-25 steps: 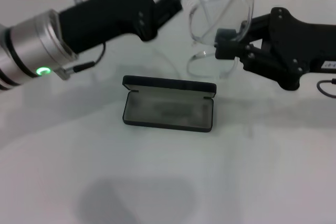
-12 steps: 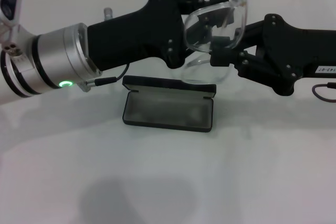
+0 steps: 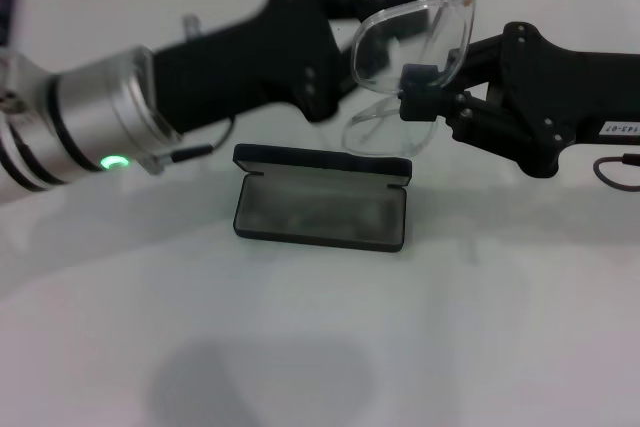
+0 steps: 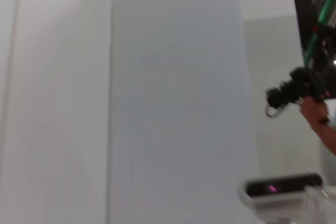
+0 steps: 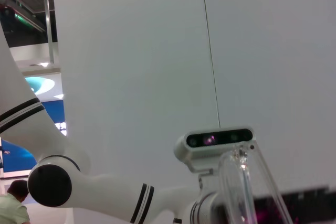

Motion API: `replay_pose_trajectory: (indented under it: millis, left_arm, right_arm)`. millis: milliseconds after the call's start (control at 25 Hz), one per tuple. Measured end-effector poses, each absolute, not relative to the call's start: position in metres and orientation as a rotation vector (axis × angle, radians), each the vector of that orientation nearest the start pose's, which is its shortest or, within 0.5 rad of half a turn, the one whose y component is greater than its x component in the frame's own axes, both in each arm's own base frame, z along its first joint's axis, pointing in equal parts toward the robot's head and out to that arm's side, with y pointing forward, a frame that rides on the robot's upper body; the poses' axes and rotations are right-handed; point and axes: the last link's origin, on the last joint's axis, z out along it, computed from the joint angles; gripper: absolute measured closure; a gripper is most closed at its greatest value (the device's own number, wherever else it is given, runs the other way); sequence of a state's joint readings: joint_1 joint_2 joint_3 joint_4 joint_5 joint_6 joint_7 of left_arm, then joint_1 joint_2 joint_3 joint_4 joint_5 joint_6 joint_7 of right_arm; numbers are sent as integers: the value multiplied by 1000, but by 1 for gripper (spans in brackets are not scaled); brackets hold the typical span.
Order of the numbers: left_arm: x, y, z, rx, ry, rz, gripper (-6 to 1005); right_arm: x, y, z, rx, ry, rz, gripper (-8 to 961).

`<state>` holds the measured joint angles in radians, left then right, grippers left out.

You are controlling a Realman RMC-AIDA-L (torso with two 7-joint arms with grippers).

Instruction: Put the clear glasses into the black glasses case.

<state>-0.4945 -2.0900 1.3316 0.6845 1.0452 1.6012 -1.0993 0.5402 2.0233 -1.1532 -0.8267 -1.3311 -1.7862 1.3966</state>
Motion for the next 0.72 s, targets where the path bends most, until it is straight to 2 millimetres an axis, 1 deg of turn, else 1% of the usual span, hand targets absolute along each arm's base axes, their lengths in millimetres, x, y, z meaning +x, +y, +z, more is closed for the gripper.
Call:
replay_pose_trajectory:
  millis: [240, 400, 440, 480, 600, 720]
  left_arm:
    - [-160, 331, 19, -2376, -83, -1514, 830]
    - [-175, 339, 28, -2285, -156, -1487, 829]
    - [-175, 339, 28, -2285, -156, -1487, 829]
    - [-187, 345, 36, -2210, -213, -1468, 829]
    - [-193, 349, 40, -2171, -253, -1452, 829]
    - [-197, 353, 36, -2171, -299, -1422, 828]
  right_arm:
    - [147, 316, 31, -2875, 34, 1342, 861]
    - [146, 310, 33, -2900, 0, 1374, 862]
    - [146, 308, 34, -2905, -13, 1387, 862]
    - [145, 306, 36, -2906, -31, 1407, 862]
    - [143, 301, 42, -2888, -82, 1477, 862]
    - [142, 294, 48, -2871, -152, 1557, 863]
